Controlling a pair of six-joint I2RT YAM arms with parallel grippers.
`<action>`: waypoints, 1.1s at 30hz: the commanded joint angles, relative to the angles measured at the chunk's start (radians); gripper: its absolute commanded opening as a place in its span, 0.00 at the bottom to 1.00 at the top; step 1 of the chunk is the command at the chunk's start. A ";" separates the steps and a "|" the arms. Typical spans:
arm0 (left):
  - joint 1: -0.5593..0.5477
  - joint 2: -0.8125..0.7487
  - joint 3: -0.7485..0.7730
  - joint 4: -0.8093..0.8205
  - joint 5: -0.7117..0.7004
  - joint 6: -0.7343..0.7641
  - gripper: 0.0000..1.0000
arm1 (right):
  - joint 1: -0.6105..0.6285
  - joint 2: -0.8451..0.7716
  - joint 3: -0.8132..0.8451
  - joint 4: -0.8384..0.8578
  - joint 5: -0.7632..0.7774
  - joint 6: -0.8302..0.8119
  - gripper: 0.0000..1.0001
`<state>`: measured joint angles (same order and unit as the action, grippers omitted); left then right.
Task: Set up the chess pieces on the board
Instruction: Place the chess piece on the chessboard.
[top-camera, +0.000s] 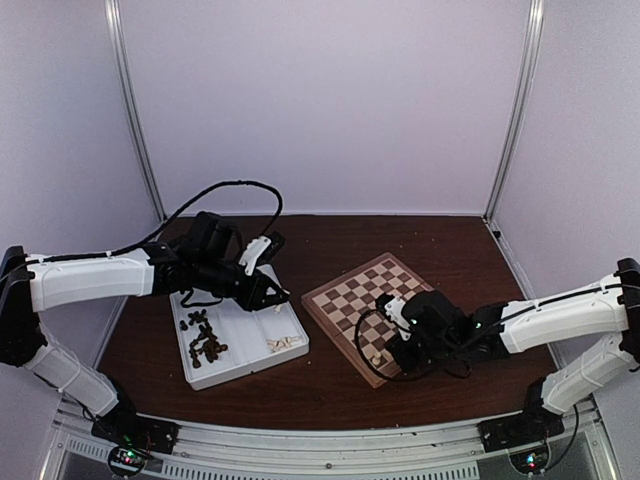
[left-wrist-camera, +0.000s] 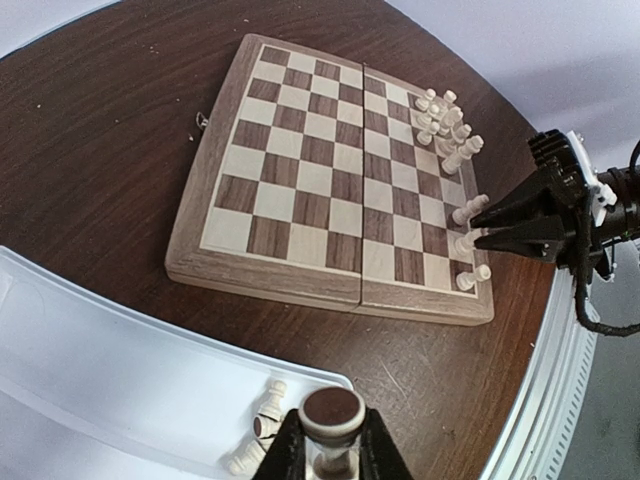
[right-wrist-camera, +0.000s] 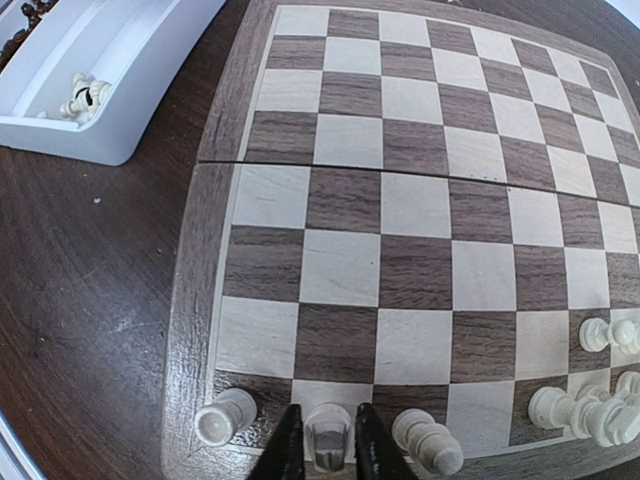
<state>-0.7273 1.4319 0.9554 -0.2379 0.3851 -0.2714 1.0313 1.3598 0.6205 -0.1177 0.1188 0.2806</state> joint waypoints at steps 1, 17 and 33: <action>0.008 -0.026 0.003 0.014 -0.003 0.001 0.00 | 0.009 -0.007 -0.011 -0.004 0.034 -0.004 0.21; 0.008 -0.024 0.017 0.019 0.007 -0.016 0.00 | 0.015 -0.122 0.049 -0.085 0.049 -0.021 0.23; 0.009 -0.012 0.055 0.272 -0.065 -0.513 0.00 | 0.015 -0.101 0.274 0.076 -0.079 -0.013 0.33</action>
<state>-0.7254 1.4307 0.9825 -0.1364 0.3637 -0.5999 1.0382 1.2354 0.8246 -0.1440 0.0952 0.2565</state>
